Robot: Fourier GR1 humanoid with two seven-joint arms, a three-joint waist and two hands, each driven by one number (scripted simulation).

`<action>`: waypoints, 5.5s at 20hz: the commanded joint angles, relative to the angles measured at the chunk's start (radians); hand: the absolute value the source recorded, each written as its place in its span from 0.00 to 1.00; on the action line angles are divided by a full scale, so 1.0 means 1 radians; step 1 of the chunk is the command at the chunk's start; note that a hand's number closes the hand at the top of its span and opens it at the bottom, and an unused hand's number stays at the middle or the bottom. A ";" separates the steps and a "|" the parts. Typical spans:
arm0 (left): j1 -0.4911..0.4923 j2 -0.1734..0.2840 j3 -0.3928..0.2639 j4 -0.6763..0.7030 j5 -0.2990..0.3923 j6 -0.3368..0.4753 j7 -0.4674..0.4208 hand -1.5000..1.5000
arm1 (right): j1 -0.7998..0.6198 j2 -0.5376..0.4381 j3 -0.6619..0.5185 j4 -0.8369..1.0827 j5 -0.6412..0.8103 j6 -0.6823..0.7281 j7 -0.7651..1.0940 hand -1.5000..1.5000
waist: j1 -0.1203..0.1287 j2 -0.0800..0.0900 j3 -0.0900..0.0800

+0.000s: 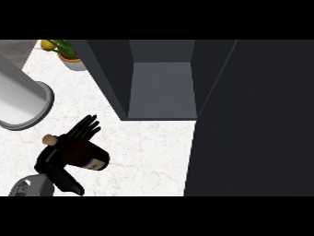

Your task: Pick up the wine, place it into the cabinet and close the cabinet

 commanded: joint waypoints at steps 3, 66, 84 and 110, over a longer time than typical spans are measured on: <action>-0.050 0.002 0.005 0.115 0.003 -0.056 -0.099 0.00 | -0.024 0.007 0.019 -0.087 -0.006 -0.014 0.061 0.00 | 0.001 0.001 -0.001; -0.140 -0.186 -0.463 -0.867 0.077 1.051 0.498 1.00 | 0.010 -0.002 -0.135 -0.061 -0.157 0.055 0.023 0.00 | 0.000 0.000 0.001; -0.348 -0.186 -0.629 -0.608 0.023 1.359 0.388 1.00 | 0.069 0.035 -0.050 -0.126 -0.092 0.072 0.038 0.00 | -0.003 -0.001 0.000; -0.401 -0.186 -0.603 -0.181 0.208 1.376 0.005 1.00 | 0.051 0.029 -0.107 -0.072 -0.120 0.098 -0.010 0.00 | -0.004 0.001 0.001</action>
